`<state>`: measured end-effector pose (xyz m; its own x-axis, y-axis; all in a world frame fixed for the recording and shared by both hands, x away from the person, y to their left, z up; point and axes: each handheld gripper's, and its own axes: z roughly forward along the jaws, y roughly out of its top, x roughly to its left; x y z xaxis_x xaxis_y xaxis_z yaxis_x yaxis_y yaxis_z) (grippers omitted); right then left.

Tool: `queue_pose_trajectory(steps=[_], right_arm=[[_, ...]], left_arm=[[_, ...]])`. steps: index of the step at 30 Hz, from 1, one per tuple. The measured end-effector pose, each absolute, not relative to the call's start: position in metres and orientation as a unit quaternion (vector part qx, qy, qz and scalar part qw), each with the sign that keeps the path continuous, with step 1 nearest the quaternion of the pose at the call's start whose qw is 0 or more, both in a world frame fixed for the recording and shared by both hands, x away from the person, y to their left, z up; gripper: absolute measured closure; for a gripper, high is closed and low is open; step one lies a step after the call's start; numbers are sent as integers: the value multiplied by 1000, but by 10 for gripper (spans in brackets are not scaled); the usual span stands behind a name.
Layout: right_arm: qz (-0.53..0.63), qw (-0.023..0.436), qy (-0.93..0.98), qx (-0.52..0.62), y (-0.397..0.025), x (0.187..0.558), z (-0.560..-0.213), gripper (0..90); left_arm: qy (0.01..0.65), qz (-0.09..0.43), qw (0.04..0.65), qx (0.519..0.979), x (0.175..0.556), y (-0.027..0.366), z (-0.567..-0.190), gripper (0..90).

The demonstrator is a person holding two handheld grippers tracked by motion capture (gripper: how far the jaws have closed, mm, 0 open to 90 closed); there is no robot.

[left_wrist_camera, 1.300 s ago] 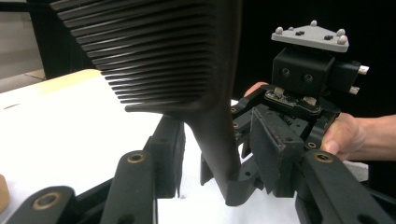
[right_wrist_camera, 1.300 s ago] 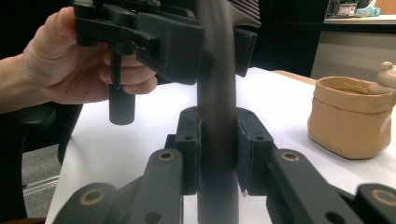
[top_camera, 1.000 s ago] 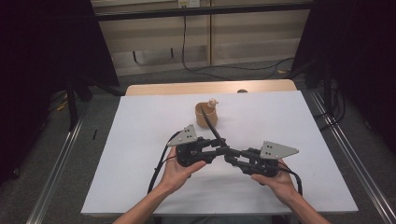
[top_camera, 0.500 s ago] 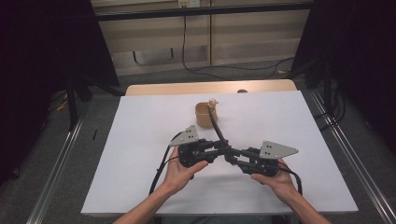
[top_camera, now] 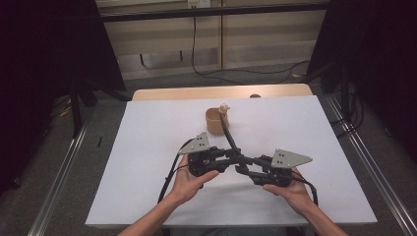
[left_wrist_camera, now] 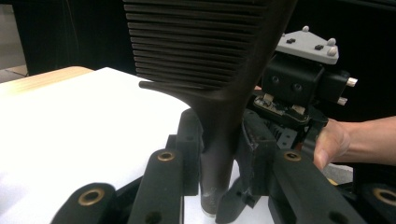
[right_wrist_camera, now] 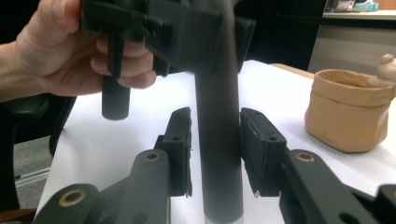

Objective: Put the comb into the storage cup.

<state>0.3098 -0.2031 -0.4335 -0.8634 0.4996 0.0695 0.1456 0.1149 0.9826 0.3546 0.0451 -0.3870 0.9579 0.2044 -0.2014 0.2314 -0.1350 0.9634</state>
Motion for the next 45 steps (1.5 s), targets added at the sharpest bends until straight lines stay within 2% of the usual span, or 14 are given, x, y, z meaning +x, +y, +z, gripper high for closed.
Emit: queue_pose_trajectory(steps=[2,4,7,15,27,32,42,45], right_arm=[[624,142,733,229,-202,310,-434,492],[620,146,734,236,-203,310,-434,472],[616,148,735,241,-203,309,-433,388],[604,166,735,259,-206,308,-431,236],[594,205,717,302,-226,301,-429,76],[590,223,701,332,-238,299,-428,23],[565,268,686,372,-253,289,-428,23],[556,296,673,388,-260,285,-426,30]], left_arm=[[146,-4,643,752,354,46,-385,729],[146,-1,641,753,355,48,-383,728],[154,11,639,753,357,51,-382,728],[166,34,632,757,366,61,-383,729],[178,52,616,765,376,63,-386,729],[192,70,610,766,379,67,-385,729],[209,90,605,763,386,80,-383,728],[216,93,603,762,390,81,-385,728]])
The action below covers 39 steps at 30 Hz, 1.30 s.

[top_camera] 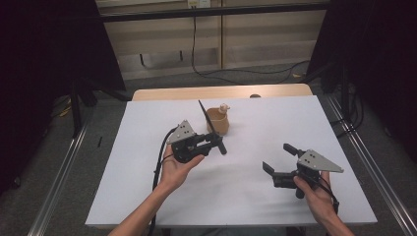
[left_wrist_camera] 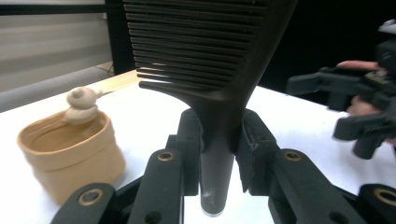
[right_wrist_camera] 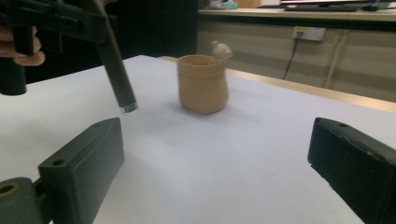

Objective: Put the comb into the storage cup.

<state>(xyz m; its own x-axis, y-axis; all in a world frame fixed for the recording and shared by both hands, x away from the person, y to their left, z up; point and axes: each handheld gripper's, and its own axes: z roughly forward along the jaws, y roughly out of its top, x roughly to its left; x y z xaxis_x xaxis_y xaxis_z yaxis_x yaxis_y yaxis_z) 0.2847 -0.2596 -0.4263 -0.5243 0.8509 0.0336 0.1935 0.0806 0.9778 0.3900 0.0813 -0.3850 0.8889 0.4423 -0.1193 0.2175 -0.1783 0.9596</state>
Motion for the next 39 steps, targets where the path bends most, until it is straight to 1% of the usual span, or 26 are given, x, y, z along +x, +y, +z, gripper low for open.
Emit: queue_pose_trajectory(steps=[3,8,13,15,17,19,20,29,33,39], right_arm=[[550,313,663,400,-266,277,-425,29],[555,321,647,413,-277,266,-425,27],[545,342,638,424,-288,258,-423,17],[540,349,633,431,-291,255,-425,0],[532,357,631,438,-292,252,-429,0],[523,368,625,447,-293,249,-433,0],[525,363,625,450,-293,248,-435,0],[521,369,621,455,-297,244,-437,0],[525,359,624,453,-300,244,-438,0],[524,364,623,452,-302,242,-439,0]], left_arm=[[223,97,603,760,394,83,-385,728],[234,104,606,753,400,85,-382,729],[241,116,607,748,406,90,-378,728],[255,114,605,745,409,92,-378,729],[259,123,600,747,412,93,-379,728],[265,117,604,742,415,95,-379,728],[269,120,605,740,416,96,-379,728],[281,128,616,725,428,104,-369,729],[286,136,612,724,435,105,-365,729],[289,147,614,719,444,106,-356,728]])
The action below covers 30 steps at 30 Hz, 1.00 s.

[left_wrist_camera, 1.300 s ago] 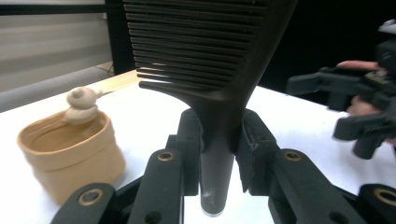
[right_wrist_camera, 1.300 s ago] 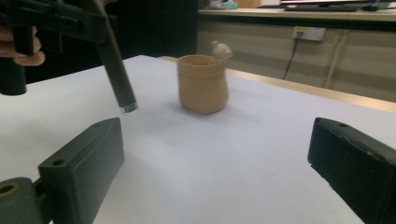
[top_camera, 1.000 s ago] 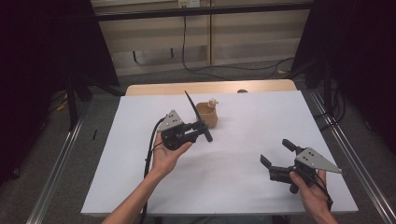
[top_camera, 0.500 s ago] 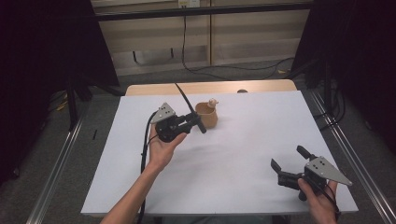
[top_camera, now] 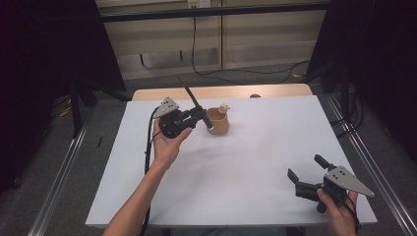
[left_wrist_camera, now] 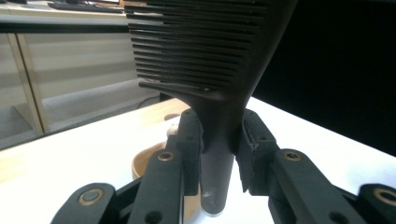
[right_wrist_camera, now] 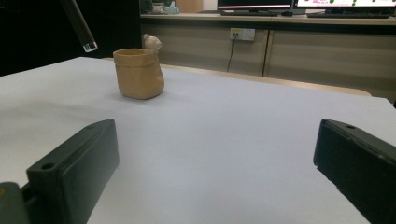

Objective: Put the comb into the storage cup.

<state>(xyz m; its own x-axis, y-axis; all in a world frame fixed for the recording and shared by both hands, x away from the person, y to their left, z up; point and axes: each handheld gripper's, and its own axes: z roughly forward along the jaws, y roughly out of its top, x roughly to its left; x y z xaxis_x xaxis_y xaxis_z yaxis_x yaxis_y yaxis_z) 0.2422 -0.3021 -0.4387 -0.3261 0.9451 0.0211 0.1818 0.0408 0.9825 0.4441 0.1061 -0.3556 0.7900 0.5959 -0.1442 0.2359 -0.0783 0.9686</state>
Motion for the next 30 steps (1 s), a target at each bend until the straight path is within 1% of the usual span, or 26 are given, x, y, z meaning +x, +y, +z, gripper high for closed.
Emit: queue_pose_trajectory(steps=[6,13,20,30], right_arm=[[524,365,624,451,-303,241,-439,0],[526,365,622,451,-303,237,-437,0],[523,365,623,453,-303,235,-437,0],[522,369,624,450,-305,236,-438,0]], left_arm=[[282,156,618,718,444,101,-341,728],[281,166,619,715,454,98,-329,729],[285,164,616,716,464,93,-327,729],[283,183,603,723,479,80,-330,728]])
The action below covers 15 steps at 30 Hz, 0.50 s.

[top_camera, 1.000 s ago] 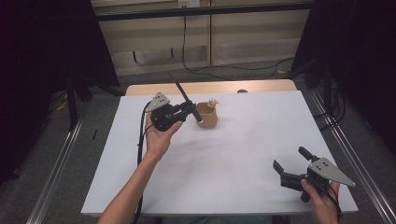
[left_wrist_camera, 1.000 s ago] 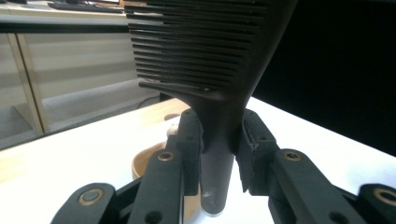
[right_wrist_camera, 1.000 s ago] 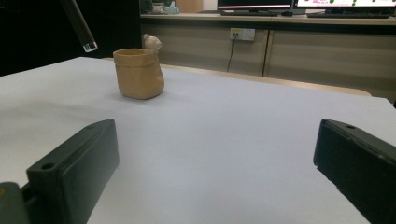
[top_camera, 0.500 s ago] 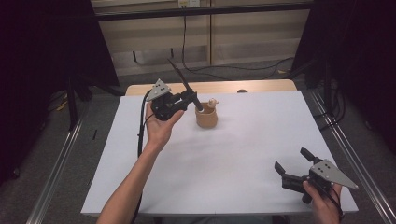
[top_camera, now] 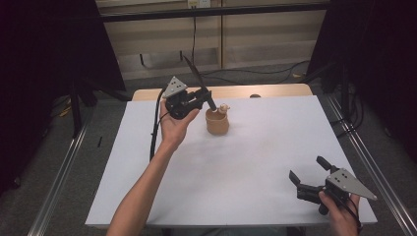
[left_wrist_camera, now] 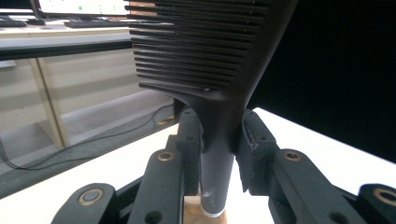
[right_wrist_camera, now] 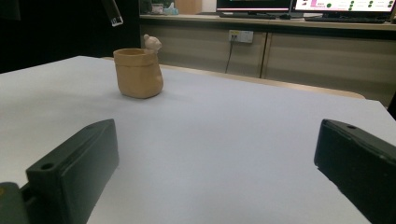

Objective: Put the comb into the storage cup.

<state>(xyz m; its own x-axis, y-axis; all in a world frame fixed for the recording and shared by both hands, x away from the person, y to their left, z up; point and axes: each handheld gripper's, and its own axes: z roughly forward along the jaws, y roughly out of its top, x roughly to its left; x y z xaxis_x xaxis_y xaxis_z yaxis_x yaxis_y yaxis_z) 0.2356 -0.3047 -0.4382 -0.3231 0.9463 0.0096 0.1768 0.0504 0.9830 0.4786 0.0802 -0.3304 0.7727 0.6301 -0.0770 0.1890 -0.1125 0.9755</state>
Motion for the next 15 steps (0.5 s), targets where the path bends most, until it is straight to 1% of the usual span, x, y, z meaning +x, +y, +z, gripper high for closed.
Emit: queue_pose_trajectory(steps=[8,15], right_arm=[[524,364,626,449,-304,237,-440,0],[526,361,629,445,-305,237,-440,0]], left_arm=[[294,178,607,717,488,77,-341,729],[289,185,597,726,492,71,-345,729]])
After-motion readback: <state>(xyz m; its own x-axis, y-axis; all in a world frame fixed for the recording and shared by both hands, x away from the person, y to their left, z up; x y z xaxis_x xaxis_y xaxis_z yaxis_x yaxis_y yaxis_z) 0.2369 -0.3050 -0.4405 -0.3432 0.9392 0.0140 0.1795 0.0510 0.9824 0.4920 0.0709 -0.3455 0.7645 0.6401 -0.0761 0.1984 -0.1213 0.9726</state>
